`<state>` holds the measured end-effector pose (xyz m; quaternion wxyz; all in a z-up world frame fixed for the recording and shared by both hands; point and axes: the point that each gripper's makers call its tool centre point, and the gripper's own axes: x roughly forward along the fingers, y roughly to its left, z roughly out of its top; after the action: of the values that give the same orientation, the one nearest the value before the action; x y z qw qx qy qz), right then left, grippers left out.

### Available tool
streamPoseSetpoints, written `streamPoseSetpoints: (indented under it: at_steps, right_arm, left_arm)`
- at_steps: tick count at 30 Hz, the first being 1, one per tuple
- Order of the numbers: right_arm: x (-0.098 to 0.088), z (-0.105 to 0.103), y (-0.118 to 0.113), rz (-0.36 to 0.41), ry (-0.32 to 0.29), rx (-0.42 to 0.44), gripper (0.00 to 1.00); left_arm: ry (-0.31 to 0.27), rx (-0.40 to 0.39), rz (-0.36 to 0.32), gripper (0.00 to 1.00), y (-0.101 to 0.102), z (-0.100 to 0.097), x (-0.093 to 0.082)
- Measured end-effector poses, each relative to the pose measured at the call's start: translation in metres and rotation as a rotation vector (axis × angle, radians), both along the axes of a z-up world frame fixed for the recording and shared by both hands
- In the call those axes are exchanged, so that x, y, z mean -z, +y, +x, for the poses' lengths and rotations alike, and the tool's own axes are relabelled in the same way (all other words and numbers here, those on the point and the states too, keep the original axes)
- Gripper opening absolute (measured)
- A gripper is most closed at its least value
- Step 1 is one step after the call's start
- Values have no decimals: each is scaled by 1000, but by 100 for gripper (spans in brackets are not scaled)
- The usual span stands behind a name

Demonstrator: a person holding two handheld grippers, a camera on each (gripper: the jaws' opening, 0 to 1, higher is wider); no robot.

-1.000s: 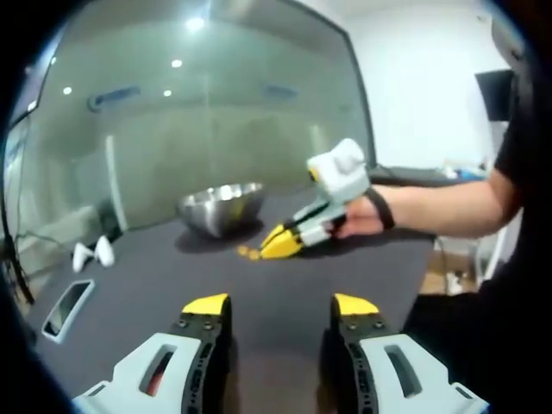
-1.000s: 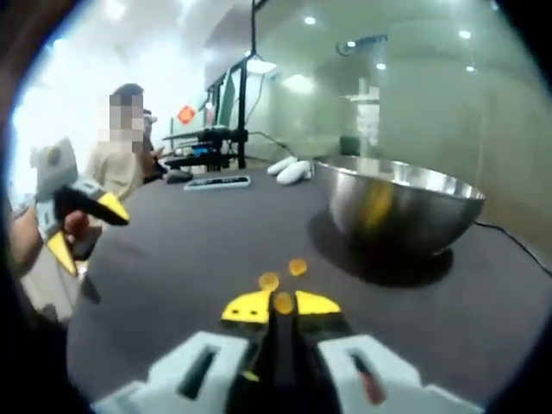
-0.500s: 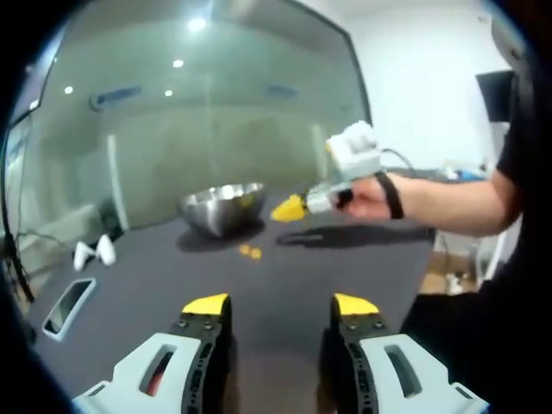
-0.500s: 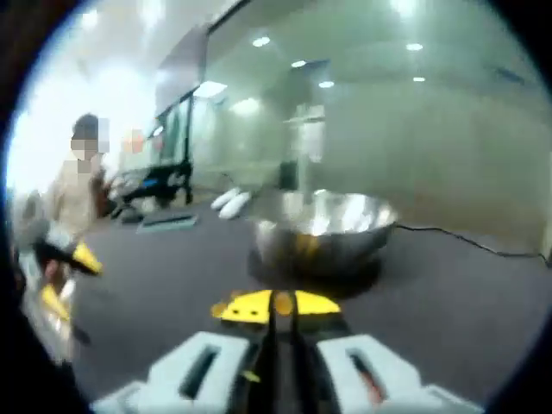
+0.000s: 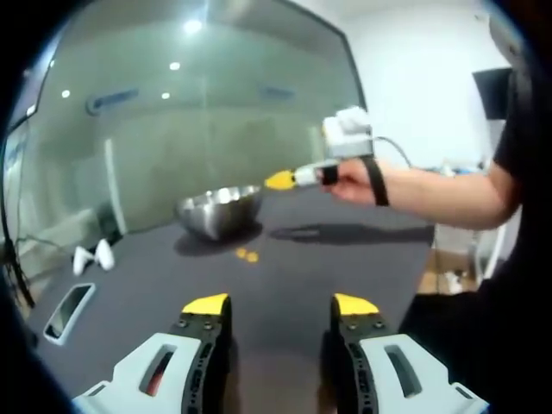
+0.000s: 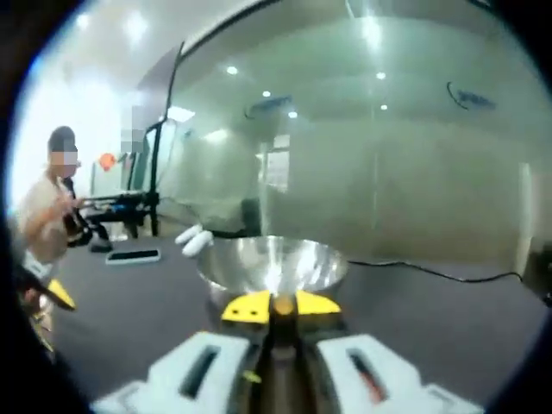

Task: Pick up the QQ candy scattered on the table and place it into the stainless steel bowl on the table

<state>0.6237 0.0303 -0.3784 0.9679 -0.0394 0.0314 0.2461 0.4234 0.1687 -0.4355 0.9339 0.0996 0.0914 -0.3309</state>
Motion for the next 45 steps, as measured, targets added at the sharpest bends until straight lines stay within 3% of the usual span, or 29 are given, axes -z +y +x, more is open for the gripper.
streamPoseSetpoints:
  at_steps: [12, 15, 17, 18, 21, 34, 39, 45]
  right_arm:
    - [-34, 34, 29, 27, -44, -19, 9]
    - [-31, 42, 35, 6, -45, -28, 12]
    - [-25, 45, 37, 29, -10, -36, 28]
    - [-24, 46, 36, 38, -4, -36, 30]
    - [-21, 54, 31, 45, 6, -32, 27]
    - [-23, 43, 26, 61, 11, -48, 26]
    - [-22, 29, 26, 41, -4, -84, 25]
    - [-6, -2, 22, -9, -3, -166, 25]
  left_arm:
    - [5, 0, 13, 47, 1, -2, 1]
    - [4, -3, 10, 47, 2, -1, 1]
    - [4, -5, 10, 47, 3, -1, 1]
    - [4, -7, 10, 47, 3, -1, 1]
    - [7, -11, 5, 47, 5, 0, 2]
    - [6, 1, 4, 47, 1, 3, 2]
    - [3, 1, 3, 47, 1, 3, 1]
    - [4, 3, 4, 47, 1, 2, 2]
